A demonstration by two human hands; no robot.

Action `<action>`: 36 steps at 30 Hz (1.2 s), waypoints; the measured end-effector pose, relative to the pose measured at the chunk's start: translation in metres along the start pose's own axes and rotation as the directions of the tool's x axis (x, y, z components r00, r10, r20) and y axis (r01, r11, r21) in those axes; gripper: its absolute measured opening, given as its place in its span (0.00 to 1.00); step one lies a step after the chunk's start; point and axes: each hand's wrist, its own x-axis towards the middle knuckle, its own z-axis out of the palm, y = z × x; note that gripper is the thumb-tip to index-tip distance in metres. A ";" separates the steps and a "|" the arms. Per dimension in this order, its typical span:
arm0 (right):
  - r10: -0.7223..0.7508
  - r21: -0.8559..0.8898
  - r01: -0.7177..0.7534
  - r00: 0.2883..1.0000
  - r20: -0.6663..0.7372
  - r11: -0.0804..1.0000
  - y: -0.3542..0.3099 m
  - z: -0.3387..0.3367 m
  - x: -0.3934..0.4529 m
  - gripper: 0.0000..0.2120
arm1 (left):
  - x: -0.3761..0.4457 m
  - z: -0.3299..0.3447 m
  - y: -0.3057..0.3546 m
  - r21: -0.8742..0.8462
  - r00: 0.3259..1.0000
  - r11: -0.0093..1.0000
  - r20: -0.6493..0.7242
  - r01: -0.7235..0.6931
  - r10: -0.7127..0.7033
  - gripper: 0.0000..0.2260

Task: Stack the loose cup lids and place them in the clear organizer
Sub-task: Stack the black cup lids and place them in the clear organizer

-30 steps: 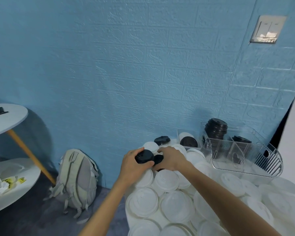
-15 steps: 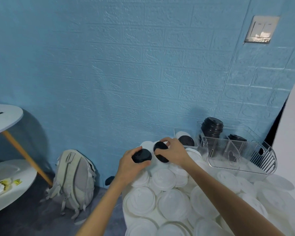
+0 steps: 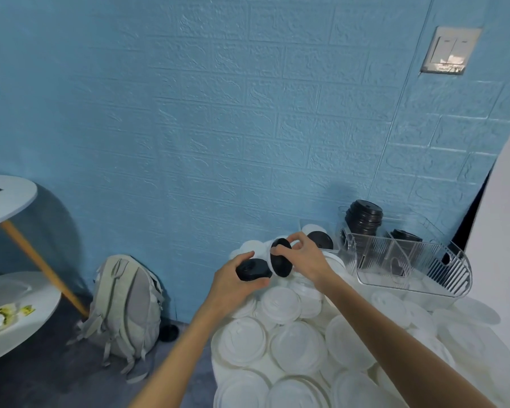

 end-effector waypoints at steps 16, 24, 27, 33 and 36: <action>-0.113 -0.514 0.105 0.993 0.017 0.851 0.000 0.010 -0.001 0.27 | 0.001 0.002 -0.003 0.079 0.996 0.997 -0.088 0.024 -0.017 0.29; -0.127 -0.478 0.120 0.992 0.018 0.870 -0.001 0.009 0.002 0.26 | 0.005 0.002 -0.005 0.051 0.990 0.997 -0.130 0.053 -0.046 0.28; -0.130 -0.469 0.125 0.991 0.022 0.874 -0.005 0.010 0.002 0.25 | 0.005 0.002 -0.005 0.042 0.990 0.998 -0.130 0.054 -0.048 0.28; -0.113 -0.242 0.101 0.993 -0.038 0.965 -0.014 0.005 0.005 0.21 | 0.002 0.000 -0.003 0.006 0.996 1.000 -0.081 0.025 -0.024 0.29; -0.132 -0.109 0.126 0.990 -0.049 0.986 -0.018 0.002 0.003 0.17 | 0.000 0.000 0.001 -0.031 0.997 0.999 -0.077 0.011 -0.013 0.30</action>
